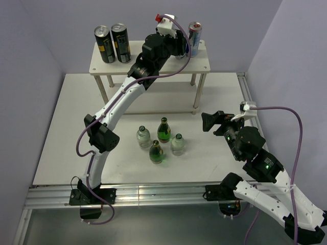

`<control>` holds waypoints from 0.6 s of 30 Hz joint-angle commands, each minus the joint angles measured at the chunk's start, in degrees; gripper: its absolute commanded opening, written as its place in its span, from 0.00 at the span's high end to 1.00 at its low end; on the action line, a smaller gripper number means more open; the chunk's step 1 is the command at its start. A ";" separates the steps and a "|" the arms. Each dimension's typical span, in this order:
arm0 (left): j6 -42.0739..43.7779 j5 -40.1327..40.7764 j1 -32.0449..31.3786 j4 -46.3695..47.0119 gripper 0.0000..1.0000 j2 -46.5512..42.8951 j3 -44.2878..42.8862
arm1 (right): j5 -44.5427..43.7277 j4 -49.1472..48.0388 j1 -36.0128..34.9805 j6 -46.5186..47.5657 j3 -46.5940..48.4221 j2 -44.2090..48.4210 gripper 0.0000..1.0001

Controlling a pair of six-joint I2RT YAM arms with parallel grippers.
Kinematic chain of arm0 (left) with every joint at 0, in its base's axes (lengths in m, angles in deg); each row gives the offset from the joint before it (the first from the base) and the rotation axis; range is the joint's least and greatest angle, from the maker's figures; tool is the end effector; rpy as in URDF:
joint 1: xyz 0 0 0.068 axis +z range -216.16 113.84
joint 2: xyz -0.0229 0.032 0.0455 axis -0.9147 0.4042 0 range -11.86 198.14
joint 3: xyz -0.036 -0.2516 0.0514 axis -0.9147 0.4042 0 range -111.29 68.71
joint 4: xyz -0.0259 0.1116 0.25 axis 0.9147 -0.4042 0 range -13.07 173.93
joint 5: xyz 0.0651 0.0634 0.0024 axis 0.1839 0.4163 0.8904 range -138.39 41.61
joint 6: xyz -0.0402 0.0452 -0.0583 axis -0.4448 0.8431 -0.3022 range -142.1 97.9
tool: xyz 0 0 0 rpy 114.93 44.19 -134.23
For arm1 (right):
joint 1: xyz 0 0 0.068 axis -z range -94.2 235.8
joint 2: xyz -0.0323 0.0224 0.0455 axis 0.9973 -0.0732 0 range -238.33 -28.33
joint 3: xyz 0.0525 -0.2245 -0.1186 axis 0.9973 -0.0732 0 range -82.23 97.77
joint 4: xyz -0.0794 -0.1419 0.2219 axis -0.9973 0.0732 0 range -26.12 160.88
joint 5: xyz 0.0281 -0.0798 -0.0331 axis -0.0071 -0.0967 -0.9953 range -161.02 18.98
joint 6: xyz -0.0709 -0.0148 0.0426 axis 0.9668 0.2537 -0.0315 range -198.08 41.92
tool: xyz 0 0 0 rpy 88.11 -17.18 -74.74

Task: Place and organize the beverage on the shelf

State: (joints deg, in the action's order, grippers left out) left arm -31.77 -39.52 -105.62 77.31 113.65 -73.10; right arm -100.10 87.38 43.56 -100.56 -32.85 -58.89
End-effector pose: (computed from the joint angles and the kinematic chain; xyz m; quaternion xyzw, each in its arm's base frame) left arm 0.4257 -0.3357 0.4721 0.1082 0.6365 -0.2715 0.7137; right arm 0.1491 0.0870 0.3699 0.0455 0.7305 0.1951 0.6529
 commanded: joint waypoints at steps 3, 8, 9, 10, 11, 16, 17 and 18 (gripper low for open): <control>1.15 0.19 0.09 -0.06 0.85 -1.94 -2.41 | -0.10 -2.06 -0.21 -0.28 0.10 -0.54 0.02; 2.11 1.86 -0.09 -2.00 0.97 -5.88 -0.83 | -0.10 -2.06 -0.21 -0.28 0.01 -0.19 0.02; 2.20 1.95 0.00 -3.05 0.98 -6.33 -0.65 | -0.10 -2.15 -0.21 -0.28 -0.17 -0.11 0.02; 2.55 2.12 -0.09 -3.49 0.99 -7.12 -0.65 | -0.10 -2.06 -0.21 -0.28 -0.08 -0.11 0.02; 2.73 2.12 0.00 -3.93 1.00 -7.56 -0.83 | -0.10 -2.15 -0.21 -0.28 -0.08 -0.11 0.02; 4.04 1.95 -0.26 -6.31 1.00 -8.97 -1.09 | 0.16 -2.50 -0.21 -0.37 -0.43 0.24 0.02; 3.96 1.95 -0.26 -7.00 1.00 -8.97 -1.18 | 0.25 -2.50 -0.30 -0.37 -0.52 0.24 0.02; 4.13 1.69 -0.26 -7.10 0.99 -8.88 -1.35 | 0.25 -2.59 -0.30 -0.46 -0.61 0.24 0.02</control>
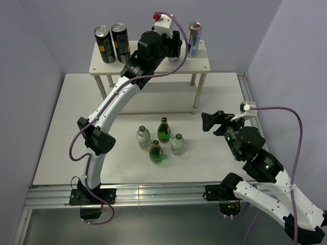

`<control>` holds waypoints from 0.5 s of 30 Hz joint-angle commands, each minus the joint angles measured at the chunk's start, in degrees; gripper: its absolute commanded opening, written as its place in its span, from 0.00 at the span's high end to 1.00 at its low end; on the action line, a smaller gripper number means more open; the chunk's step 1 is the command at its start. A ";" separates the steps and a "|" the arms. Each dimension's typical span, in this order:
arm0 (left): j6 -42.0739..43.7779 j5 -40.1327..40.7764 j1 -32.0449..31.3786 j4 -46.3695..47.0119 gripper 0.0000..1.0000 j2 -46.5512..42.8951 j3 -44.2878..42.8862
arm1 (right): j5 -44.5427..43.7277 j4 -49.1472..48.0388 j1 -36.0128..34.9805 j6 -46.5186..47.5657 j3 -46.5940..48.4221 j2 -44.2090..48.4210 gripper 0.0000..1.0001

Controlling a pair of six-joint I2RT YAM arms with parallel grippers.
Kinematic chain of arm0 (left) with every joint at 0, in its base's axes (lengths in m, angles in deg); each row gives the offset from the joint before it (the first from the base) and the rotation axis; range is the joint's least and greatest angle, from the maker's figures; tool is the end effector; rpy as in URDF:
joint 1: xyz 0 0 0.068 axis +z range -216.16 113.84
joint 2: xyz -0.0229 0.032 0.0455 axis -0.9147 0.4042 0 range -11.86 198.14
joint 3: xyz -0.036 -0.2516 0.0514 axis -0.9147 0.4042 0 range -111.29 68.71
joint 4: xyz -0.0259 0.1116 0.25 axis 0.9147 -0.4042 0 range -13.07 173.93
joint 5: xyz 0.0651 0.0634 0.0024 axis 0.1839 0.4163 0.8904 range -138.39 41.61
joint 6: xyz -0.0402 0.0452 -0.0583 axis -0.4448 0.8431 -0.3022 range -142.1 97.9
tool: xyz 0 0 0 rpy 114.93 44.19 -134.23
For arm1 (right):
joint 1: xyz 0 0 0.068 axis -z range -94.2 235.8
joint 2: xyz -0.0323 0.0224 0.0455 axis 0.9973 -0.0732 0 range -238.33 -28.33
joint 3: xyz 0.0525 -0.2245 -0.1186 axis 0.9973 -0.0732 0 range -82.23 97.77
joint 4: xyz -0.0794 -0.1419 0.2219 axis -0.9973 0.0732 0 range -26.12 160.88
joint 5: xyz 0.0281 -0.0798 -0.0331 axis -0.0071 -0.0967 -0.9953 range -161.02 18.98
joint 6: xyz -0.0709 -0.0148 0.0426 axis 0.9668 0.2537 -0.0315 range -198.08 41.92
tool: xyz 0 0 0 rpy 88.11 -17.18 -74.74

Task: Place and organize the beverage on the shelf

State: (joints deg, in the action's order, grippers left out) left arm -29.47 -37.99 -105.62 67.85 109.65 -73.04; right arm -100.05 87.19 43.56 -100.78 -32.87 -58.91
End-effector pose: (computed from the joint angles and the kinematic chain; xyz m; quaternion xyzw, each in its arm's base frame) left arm 0.4094 -0.3198 0.4833 0.1236 0.6700 -0.2333 0.6938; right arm 0.1492 0.0872 0.3701 0.0470 0.7296 0.1974 0.6531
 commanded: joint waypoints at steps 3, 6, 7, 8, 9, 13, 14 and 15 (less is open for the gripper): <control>2.10 -0.72 -0.26 1.22 0.90 -4.09 -2.39 | 0.21 -2.30 -0.21 -0.33 -0.50 0.09 0.02; 2.19 -1.77 -0.35 0.79 0.74 -3.13 -3.35 | 0.30 -2.48 -0.21 -0.33 -0.58 0.18 0.02; 2.19 -2.30 -0.26 0.61 0.70 -2.69 -3.70 | 0.30 -2.48 -0.21 -0.24 -0.67 0.18 0.02; 2.19 -2.48 -0.26 0.35 0.59 -2.34 -4.14 | 0.30 -2.57 -0.21 -0.24 -0.67 0.09 0.02; 2.28 -2.74 -0.35 0.17 0.54 -2.25 -4.15 | 0.30 -2.48 -0.21 -0.24 -0.59 0.18 0.02; 2.37 -2.48 -0.53 0.17 0.27 -1.55 -3.62 | 0.30 -2.48 -0.21 -0.33 -0.67 0.00 0.02; 2.45 -2.40 -0.44 0.25 0.21 -1.54 -3.62 | 0.38 -2.74 -0.21 -0.33 -0.85 -0.08 0.02; 2.45 -2.39 -0.53 0.17 0.19 -1.37 -3.70 | 0.38 -2.74 -0.21 -0.24 -0.85 -0.17 0.02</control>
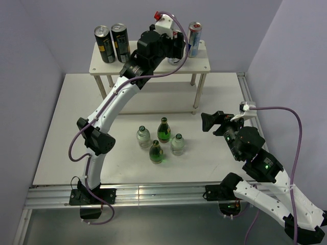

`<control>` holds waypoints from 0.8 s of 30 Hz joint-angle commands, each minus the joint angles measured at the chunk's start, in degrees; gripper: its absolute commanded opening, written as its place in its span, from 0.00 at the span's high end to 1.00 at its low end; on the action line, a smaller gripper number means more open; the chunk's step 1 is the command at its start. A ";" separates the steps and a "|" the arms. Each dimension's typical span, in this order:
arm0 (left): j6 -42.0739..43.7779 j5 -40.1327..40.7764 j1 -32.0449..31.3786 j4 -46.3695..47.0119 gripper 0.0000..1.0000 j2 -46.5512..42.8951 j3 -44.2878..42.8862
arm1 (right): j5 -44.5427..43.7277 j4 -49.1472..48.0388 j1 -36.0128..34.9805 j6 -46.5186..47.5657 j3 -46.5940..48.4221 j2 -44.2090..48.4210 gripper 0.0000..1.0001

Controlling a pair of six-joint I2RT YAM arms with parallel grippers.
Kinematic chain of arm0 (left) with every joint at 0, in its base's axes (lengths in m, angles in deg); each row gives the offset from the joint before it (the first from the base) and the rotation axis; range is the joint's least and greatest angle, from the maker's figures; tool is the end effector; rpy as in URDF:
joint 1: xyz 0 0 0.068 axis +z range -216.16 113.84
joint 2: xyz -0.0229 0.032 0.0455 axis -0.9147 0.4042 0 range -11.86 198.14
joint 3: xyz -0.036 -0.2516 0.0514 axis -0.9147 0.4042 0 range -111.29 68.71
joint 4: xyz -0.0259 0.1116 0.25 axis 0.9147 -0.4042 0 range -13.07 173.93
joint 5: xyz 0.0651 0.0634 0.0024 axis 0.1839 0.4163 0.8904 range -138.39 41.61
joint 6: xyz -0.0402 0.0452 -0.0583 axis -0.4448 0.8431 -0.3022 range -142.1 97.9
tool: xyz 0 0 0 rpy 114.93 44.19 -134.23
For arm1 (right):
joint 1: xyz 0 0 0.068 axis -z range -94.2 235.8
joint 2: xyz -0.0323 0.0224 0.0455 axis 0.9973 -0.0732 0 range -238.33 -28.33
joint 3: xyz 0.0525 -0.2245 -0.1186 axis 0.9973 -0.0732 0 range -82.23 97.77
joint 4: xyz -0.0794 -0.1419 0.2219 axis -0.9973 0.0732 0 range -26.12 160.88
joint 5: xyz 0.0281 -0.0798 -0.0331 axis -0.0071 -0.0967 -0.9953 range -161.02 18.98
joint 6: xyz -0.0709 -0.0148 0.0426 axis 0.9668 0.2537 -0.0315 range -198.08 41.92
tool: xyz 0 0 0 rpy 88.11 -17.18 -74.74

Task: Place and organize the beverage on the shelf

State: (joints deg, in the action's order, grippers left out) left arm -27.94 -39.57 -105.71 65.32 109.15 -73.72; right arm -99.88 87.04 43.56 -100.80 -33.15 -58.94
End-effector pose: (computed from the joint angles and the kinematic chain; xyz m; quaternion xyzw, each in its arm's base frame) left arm 0.4042 -0.3192 0.4856 0.1460 0.6741 -0.2298 0.6867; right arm 0.1497 0.0879 0.3686 0.0457 0.7306 0.1978 0.6520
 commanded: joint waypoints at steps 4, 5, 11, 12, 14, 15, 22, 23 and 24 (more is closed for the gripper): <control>1.01 -0.73 -0.53 3.14 0.15 -0.51 -2.94 | 0.12 -2.77 -0.21 -0.39 -0.65 -0.50 0.02; 1.10 -0.65 -0.53 3.23 0.14 -0.51 -2.85 | 0.12 -2.85 -0.21 -0.39 -0.65 -0.50 0.02; 0.66 -0.30 -0.53 3.76 0.15 -1.30 -0.93 | 0.12 -2.94 -0.21 -0.31 -0.83 -0.50 0.02; 0.57 -0.12 -0.62 3.58 0.15 -1.65 -0.40 | 0.12 -2.86 -0.21 -0.39 -0.65 -0.68 0.02; 0.13 0.23 -1.14 3.15 0.15 -3.67 1.79 | -0.23 -2.86 -0.21 -0.31 -0.65 -0.68 0.02; 0.13 0.58 -1.49 2.97 0.15 -4.81 3.11 | -0.23 -2.94 -0.21 -0.39 -0.91 -0.59 0.02; -0.48 7.52 -6.41 2.53 0.01 -18.85 19.80 | -1.20 -3.12 -0.30 -0.22 -1.00 -0.94 0.02; -0.66 9.27 -7.03 2.61 0.01 -20.53 24.00 | -1.63 -3.12 -0.21 -0.22 -1.09 -0.94 0.02; -0.66 10.42 -7.55 2.79 0.01 -22.12 26.13 | -1.72 -3.12 -0.21 -0.22 -1.09 -0.94 0.02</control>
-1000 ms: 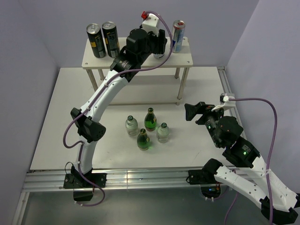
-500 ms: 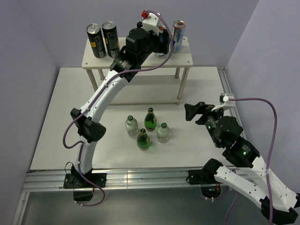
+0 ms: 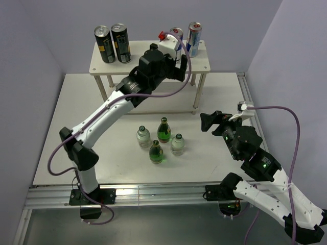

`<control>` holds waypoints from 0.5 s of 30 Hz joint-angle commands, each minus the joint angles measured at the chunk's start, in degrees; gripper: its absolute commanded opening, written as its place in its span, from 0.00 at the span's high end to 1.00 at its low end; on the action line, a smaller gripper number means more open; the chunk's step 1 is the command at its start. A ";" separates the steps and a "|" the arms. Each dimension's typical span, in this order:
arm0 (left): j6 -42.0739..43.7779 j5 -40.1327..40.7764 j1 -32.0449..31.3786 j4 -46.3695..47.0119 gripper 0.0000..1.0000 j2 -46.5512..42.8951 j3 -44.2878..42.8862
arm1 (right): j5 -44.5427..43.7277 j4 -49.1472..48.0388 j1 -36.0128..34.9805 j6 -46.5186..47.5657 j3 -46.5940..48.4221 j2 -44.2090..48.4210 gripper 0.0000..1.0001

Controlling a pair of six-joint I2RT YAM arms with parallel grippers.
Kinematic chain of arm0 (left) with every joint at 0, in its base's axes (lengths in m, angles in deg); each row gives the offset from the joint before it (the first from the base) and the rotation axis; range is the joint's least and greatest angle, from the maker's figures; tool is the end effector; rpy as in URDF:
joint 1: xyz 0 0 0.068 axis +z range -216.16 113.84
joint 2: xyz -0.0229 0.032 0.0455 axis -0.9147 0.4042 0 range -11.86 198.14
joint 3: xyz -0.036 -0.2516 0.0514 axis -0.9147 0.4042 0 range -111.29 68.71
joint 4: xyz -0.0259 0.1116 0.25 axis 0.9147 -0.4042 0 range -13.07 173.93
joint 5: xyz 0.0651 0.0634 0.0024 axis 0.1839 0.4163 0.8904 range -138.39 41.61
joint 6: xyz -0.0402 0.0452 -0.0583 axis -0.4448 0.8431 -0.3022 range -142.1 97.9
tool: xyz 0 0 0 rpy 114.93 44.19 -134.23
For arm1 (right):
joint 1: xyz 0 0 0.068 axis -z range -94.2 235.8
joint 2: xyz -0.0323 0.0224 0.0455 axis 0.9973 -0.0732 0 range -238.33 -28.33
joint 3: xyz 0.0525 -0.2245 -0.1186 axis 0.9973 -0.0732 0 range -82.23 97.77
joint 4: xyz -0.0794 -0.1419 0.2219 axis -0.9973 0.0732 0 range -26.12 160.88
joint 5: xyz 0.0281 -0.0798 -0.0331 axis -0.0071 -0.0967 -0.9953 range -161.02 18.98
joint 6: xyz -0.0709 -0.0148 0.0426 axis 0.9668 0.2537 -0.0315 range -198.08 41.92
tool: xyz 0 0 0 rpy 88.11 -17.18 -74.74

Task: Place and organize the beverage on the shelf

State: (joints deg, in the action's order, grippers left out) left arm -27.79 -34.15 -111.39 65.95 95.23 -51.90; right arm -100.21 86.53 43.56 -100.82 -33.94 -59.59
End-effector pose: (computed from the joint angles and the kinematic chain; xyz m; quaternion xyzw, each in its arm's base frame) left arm 0.3485 -0.3256 0.4602 0.1672 0.7139 -0.2076 0.6475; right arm 0.1533 0.0906 0.3631 0.0454 0.7353 0.1916 0.6485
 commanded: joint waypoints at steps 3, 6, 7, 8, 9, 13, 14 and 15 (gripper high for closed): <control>-2.20 9.74 -5.20 2.42 0.01 -17.49 13.28 | -2.01 -2.35 -0.21 -0.29 -0.22 -0.55 0.02; -4.67 13.42 -7.58 1.54 0.01 -24.36 24.26 | -2.01 -1.56 -0.30 -0.37 0.13 -0.90 0.02; -6.94 15.10 -9.76 1.37 0.01 -29.34 27.51 | -1.92 -1.30 -0.39 -0.55 0.13 -0.90 0.02; -8.09 15.99 -10.92 1.28 0.01 -31.92 34.68 | -1.58 -1.21 -0.30 -0.72 0.22 -0.99 0.02; -9.41 18.52 -13.37 0.93 0.01 -34.55 38.23 | -0.96 -0.95 -0.39 -0.72 0.22 -1.08 0.02; -21.07 25.02 -18.92 -3.80 0.01 -46.94 53.71 | 1.50 -0.51 -1.09 -1.51 -0.21 -1.95 0.02; -23.29 26.00 -19.71 -5.04 0.01 -48.54 58.43 | 1.33 -0.59 -1.87 -1.78 -0.30 -2.04 0.02; -25.31 26.45 -20.33 -7.05 0.01 -50.03 60.74 | 1.07 -0.51 -2.32 -1.87 -0.74 -2.39 0.02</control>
State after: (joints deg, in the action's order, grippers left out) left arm -42.76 -14.61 -130.06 64.40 47.60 1.86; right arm -99.88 86.66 42.73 -101.61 -33.94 -61.08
